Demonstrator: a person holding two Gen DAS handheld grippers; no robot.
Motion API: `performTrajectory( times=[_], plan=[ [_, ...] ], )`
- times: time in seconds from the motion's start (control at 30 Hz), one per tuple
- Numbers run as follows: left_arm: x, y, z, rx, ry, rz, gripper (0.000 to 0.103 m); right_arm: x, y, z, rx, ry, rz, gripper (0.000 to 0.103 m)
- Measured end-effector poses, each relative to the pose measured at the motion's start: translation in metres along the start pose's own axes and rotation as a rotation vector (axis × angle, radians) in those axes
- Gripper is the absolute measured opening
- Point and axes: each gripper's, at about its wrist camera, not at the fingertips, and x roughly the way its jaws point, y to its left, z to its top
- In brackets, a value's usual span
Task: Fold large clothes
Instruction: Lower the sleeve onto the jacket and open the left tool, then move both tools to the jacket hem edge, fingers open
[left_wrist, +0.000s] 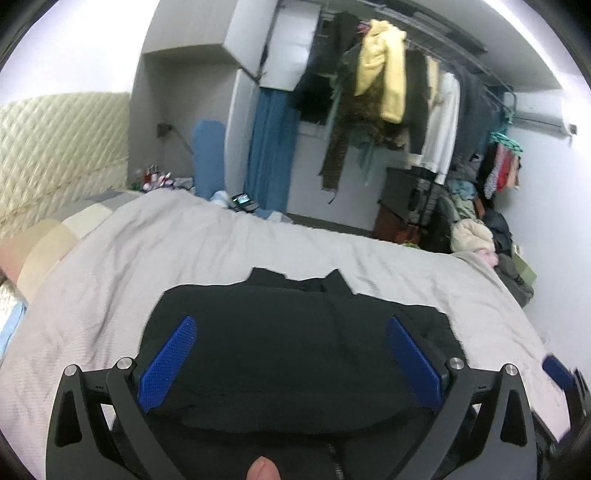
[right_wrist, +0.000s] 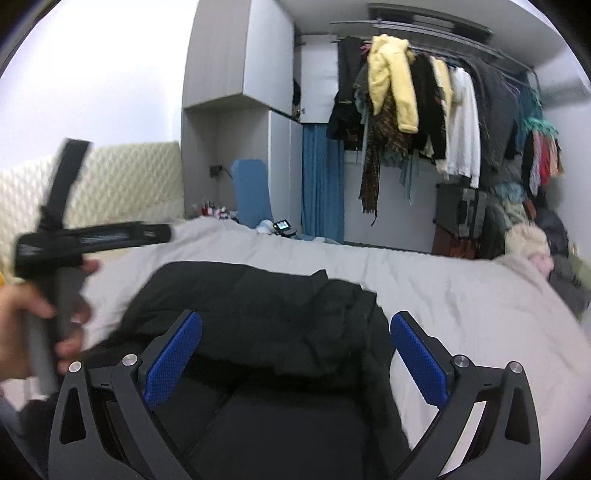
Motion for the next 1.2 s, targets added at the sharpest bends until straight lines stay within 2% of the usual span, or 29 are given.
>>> performTrajectory(
  times=[0.07, 0.17, 0.27, 0.33, 0.53, 0.63, 0.93, 1.07, 1.2],
  plan=[
    [0.013, 0.016, 0.004, 0.001, 0.016, 0.026, 0.103, 0.026, -0.001, 0.005, 0.001, 0.021, -0.001, 0.103],
    [0.039, 0.036, 0.004, -0.003, 0.036, 0.083, 0.103, 0.060, -0.006, 0.007, 0.028, 0.031, 0.058, 0.103],
    [0.070, 0.046, -0.005, -0.005, 0.093, 0.106, 0.103, 0.092, -0.010, 0.005, 0.050, 0.060, 0.038, 0.102],
    [0.089, 0.051, -0.014, -0.012, 0.134, 0.111, 0.103, 0.117, -0.013, 0.000, 0.066, 0.103, 0.028, 0.094],
    [0.139, 0.053, -0.044, 0.001, 0.206, 0.139, 0.103, 0.168, -0.009, -0.023, 0.006, 0.201, 0.004, 0.093],
    [0.150, 0.052, -0.051, 0.014, 0.184, 0.142, 0.103, 0.178, -0.010, -0.034, 0.020, 0.208, 0.006, 0.094],
    [0.179, 0.052, -0.069, 0.044, 0.189, 0.152, 0.103, 0.205, -0.010, -0.055, 0.014, 0.227, -0.010, 0.097],
    [0.183, 0.048, -0.072, 0.067, 0.239, 0.162, 0.103, 0.208, -0.010, -0.057, 0.017, 0.268, -0.010, 0.098],
    [0.165, 0.045, -0.059, 0.052, 0.272, 0.159, 0.103, 0.191, -0.011, -0.045, 0.032, 0.329, 0.013, 0.097]
  ],
)
